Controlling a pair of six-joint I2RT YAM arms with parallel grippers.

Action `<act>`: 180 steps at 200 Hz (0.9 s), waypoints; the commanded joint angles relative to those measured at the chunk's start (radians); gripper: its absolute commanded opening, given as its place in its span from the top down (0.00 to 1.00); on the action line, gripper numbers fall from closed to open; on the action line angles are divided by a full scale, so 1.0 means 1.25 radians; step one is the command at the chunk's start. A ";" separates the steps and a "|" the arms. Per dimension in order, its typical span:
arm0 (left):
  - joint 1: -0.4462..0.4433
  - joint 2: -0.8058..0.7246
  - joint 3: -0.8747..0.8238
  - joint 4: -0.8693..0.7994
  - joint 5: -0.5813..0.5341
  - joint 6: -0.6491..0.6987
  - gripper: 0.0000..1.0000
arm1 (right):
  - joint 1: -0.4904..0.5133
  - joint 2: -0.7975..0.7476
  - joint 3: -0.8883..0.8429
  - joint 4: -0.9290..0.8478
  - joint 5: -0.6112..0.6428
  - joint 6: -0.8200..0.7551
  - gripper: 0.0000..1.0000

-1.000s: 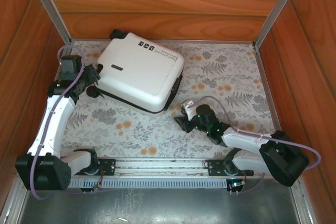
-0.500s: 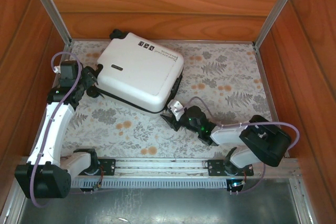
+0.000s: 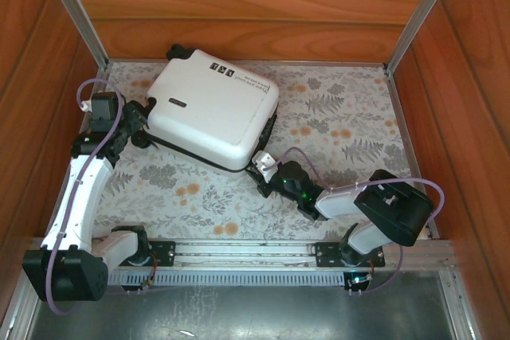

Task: Pack the luggage

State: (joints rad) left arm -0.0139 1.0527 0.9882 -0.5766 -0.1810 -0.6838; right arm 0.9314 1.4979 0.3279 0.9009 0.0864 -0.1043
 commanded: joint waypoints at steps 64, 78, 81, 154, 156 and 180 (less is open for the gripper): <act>0.005 0.010 -0.009 -0.006 0.012 -0.018 0.25 | 0.007 -0.043 0.060 -0.131 0.056 -0.031 0.98; 0.005 0.011 -0.011 -0.006 0.012 -0.019 0.25 | 0.007 -0.049 0.067 -0.155 0.067 -0.036 0.98; 0.005 0.011 -0.012 -0.006 0.012 -0.020 0.25 | 0.007 -0.051 0.070 -0.159 0.070 -0.038 0.99; 0.005 0.014 -0.022 -0.006 0.004 -0.010 0.25 | 0.008 -0.079 0.125 -0.309 0.152 -0.080 1.00; 0.005 0.014 -0.022 -0.006 0.004 -0.010 0.25 | 0.008 -0.081 0.127 -0.311 0.154 -0.082 1.00; 0.005 0.017 -0.025 -0.006 0.005 -0.009 0.25 | 0.007 -0.091 0.134 -0.332 0.168 -0.100 1.00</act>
State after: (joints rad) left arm -0.0139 1.0672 0.9646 -0.5774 -0.1776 -0.6968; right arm 0.9489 1.4128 0.4633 0.5201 0.2005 -0.1909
